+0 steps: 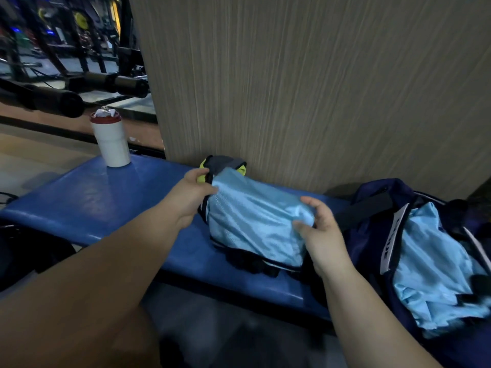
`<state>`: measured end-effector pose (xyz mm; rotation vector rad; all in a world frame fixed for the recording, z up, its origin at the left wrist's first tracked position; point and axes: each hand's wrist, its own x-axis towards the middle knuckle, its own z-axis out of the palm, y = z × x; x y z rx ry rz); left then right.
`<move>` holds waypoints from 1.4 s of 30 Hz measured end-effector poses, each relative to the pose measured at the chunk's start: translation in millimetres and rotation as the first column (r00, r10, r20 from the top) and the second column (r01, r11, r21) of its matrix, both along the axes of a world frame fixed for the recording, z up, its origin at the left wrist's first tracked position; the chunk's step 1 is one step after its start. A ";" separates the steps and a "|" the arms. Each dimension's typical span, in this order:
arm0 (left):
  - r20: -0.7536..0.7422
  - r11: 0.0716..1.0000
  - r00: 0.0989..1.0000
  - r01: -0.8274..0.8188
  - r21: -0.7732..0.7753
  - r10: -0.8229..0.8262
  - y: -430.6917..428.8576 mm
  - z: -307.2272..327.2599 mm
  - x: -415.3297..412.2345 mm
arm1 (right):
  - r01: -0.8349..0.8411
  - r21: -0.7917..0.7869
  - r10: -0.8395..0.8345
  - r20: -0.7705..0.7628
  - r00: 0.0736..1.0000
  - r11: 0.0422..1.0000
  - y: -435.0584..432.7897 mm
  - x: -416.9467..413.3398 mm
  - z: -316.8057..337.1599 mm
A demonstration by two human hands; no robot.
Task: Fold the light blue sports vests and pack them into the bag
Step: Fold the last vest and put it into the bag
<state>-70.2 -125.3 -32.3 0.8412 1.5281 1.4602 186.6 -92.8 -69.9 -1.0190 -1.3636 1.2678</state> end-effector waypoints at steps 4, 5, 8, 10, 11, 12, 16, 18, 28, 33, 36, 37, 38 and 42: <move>-0.052 0.983 0.999 0.022 0.180 -0.013 3.1 12.3 2.0 | 0.074 0.289 -0.095 0.056 0.994 0.954 -1.2 8.2 9.9; -0.044 0.979 0.999 0.032 0.204 -0.023 1.6 13.6 3.3 | 0.087 0.331 -0.122 0.088 0.989 0.940 -1.8 9.9 12.0; -0.045 0.988 0.998 0.052 0.148 -0.046 -4.5 2.4 1.4 | 0.020 0.348 -0.080 0.159 0.984 0.937 -0.3 13.4 9.5; -0.005 0.995 0.995 0.103 0.014 -0.103 -11.5 -12.8 -3.8 | -0.115 0.232 0.074 0.179 0.981 0.966 -3.4 12.8 4.2; 0.025 0.987 0.989 0.150 -0.066 -0.148 -15.6 -20.5 -5.8 | -0.150 0.178 0.113 0.205 0.972 0.972 -5.9 12.6 0.9; 0.023 0.971 0.980 0.200 -0.134 -0.199 -20.1 -27.2 -6.1 | -0.155 0.157 0.113 0.247 0.962 0.975 -8.0 12.3 -2.2; -0.219 0.945 0.939 0.206 -0.255 -0.264 -28.7 -47.6 -10.1 | -0.100 0.114 0.055 0.345 0.937 0.988 -11.6 12.0 -3.2; -0.312 0.958 0.921 0.162 -0.236 -0.233 -29.5 -50.4 -10.0 | -0.059 0.064 0.029 0.398 0.917 0.996 -10.0 13.2 -3.9; -0.882 0.963 0.415 -0.045 -0.265 -0.223 -24.0 -56.3 21.1 | -0.040 -0.084 0.089 0.985 0.149 0.996 -17.7 14.3 11.9; -0.975 0.999 0.219 0.027 0.041 0.034 -25.7 -59.4 45.1 | -0.197 0.377 -0.300 0.894 0.333 0.905 -24.2 11.9 10.6; -0.937 0.984 0.325 0.162 -0.080 -0.130 -26.2 -61.2 63.8 | -0.374 0.431 -0.230 0.850 0.475 0.821 -19.5 5.3 1.2; -0.944 0.979 0.294 0.179 -0.098 -0.148 -26.3 -64.7 68.0 | -0.388 0.386 -0.177 0.862 0.475 0.837 -19.7 1.9 -2.5; -0.954 0.976 0.246 0.174 -0.129 -0.170 -25.3 -70.6 70.0 | -0.376 0.331 -0.127 0.871 0.475 0.866 -20.6 -1.4 -4.5; -0.955 0.952 0.083 0.137 -0.273 -0.285 -24.6 -82.7 71.6 | -0.291 0.127 -0.017 0.936 0.351 0.948 -17.8 -7.6 -8.6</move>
